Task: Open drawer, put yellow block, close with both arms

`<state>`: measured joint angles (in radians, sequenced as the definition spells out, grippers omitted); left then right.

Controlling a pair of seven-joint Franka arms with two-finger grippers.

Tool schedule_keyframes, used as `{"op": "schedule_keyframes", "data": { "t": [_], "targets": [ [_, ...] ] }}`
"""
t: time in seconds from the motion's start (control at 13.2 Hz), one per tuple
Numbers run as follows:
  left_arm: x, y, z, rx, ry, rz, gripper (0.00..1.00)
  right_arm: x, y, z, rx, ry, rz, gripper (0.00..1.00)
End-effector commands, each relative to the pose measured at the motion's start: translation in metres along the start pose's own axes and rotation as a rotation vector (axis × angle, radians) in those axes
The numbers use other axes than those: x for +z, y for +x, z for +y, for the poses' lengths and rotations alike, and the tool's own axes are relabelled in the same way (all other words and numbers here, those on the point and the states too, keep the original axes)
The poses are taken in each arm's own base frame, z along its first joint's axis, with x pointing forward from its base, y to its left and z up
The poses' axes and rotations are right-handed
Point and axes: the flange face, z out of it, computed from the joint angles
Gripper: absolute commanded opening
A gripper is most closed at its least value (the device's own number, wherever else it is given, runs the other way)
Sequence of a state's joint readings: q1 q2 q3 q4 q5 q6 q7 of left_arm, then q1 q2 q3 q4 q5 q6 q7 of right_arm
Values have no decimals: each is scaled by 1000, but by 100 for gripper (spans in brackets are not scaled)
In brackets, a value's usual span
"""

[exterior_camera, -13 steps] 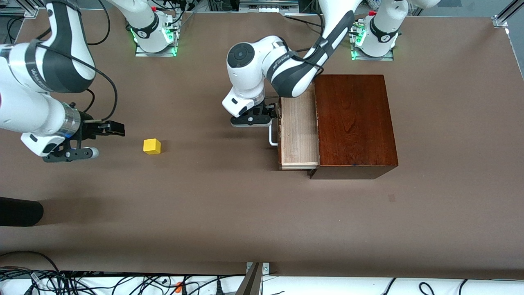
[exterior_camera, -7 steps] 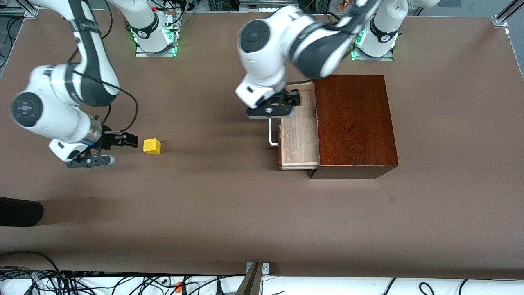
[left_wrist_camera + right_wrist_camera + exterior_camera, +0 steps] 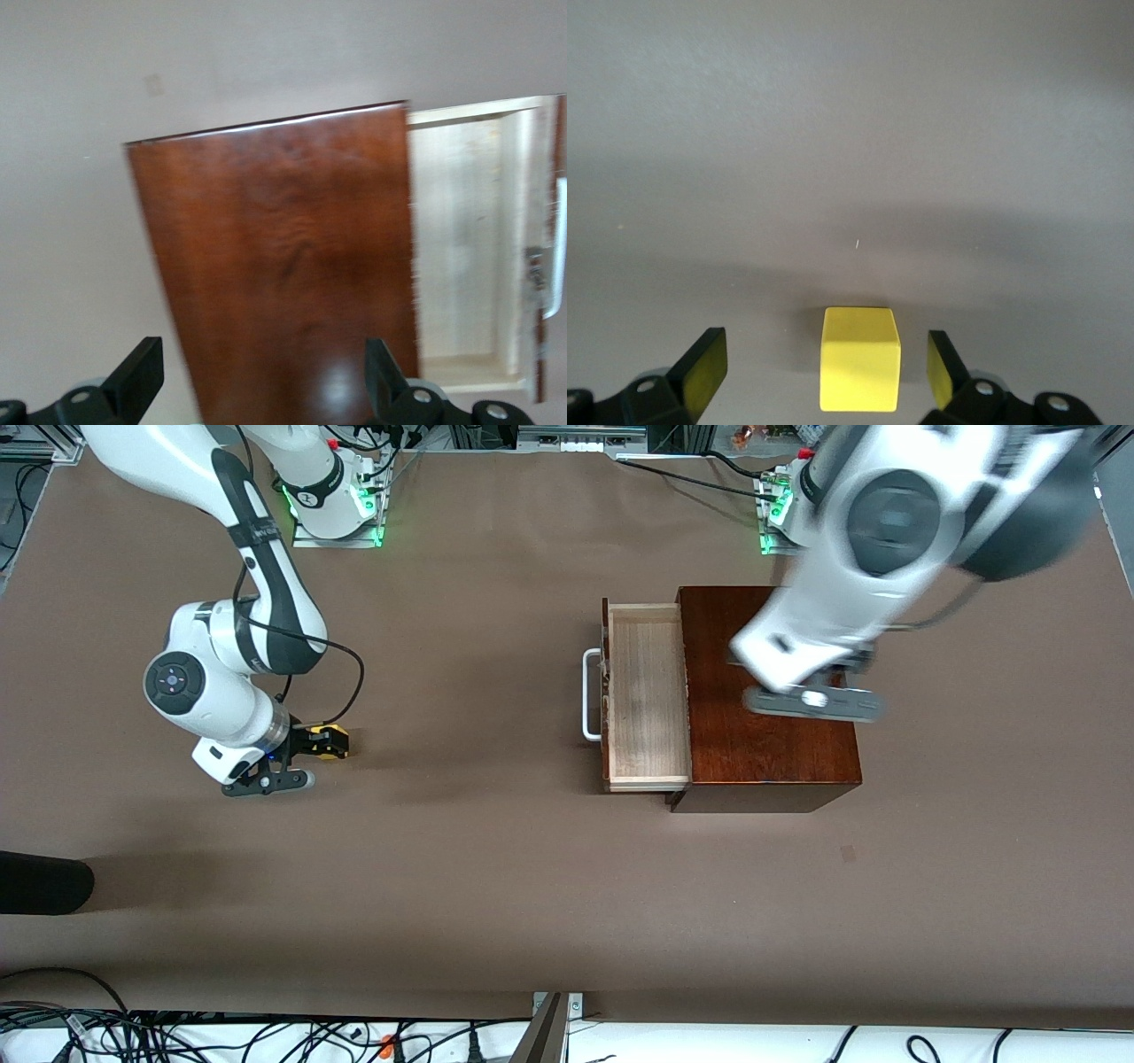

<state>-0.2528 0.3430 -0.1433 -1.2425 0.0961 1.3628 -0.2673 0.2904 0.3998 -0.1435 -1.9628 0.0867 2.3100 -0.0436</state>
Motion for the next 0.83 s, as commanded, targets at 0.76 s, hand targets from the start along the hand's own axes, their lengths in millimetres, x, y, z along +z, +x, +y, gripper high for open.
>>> {"op": "schedule_keyframes", "data": {
  "t": [0.76],
  "targets": [
    [8, -63, -154, -94, -120, 184, 100, 56, -28, 21, 62, 21, -101, 98]
  ]
}}
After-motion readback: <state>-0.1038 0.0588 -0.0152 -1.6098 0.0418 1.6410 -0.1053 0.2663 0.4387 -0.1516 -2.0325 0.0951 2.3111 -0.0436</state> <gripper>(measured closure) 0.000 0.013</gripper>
